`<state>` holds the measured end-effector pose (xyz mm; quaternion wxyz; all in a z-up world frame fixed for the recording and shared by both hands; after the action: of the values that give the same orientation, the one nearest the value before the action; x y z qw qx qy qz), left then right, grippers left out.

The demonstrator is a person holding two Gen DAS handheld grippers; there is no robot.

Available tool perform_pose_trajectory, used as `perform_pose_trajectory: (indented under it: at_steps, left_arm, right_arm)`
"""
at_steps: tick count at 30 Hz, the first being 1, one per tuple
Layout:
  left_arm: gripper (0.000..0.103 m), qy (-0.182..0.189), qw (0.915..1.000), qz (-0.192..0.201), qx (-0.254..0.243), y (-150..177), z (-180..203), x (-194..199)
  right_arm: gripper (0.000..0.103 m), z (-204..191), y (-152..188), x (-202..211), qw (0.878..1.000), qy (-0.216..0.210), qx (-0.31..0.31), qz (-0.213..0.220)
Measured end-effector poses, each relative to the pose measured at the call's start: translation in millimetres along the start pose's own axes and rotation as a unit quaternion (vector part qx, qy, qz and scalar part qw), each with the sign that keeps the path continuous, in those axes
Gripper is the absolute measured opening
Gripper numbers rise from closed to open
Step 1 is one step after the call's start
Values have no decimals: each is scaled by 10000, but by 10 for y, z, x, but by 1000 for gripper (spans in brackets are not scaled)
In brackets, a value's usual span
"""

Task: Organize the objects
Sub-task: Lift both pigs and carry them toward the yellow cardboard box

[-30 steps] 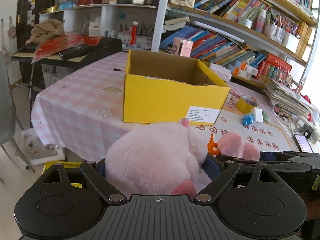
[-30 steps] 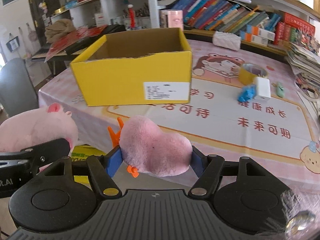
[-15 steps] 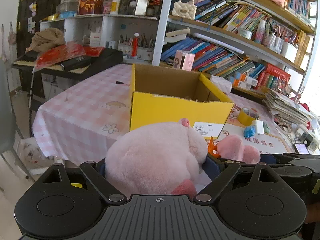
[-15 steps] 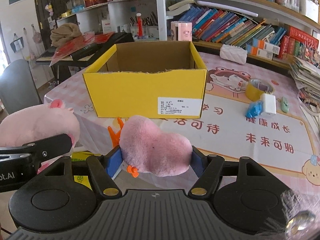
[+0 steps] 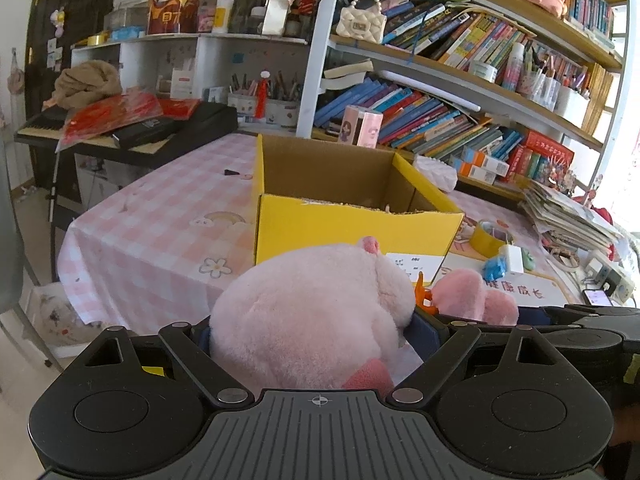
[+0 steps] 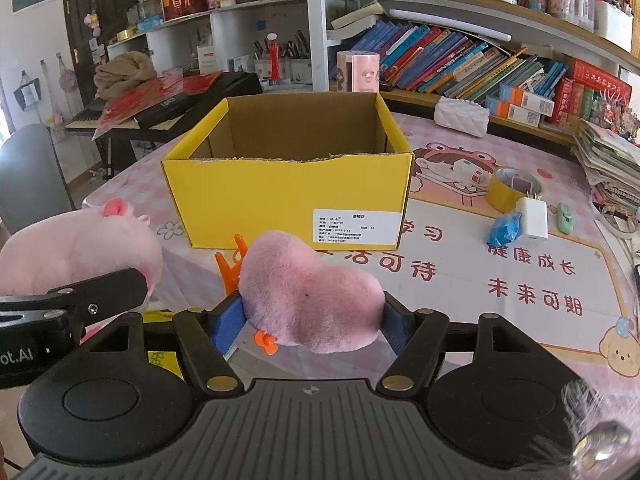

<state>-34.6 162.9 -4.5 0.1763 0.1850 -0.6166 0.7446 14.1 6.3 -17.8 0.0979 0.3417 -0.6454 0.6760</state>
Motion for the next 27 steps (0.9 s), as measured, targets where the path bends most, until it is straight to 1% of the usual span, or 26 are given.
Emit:
perform_pose_trajectory:
  at_steps: [10, 15, 20, 27]
  left_arm:
    - [90, 14, 9999, 146, 47, -122, -8, -56]
    - [89, 30, 9996, 268, 7, -259, 9, -135]
    - [90, -22, 9990, 437, -70, -462, 0, -277]
    - [90, -61, 9973, 732, -20, -848, 0, -584]
  right_arm:
    - [68, -3, -126, -34, 9999, 3, 58, 133]
    - [68, 30, -260, -90, 9997, 24, 34, 261]
    - [68, 64, -478, -192, 9992, -20, 40, 403]
    - [68, 207, -954, -379, 9963, 9, 16, 859]
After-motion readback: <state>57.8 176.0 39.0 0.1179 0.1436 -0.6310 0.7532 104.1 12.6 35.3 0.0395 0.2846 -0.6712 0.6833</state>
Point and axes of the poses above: each gripper's, at about its wrist camera, not at the fingertips, and x roughly against the way its jaws point, z to its right, y to its underside, the point moved 3 cm from there along -x, roughly the way its jaws point, and after that the axes turned 4 degrees about z, right-handed, at the moved point
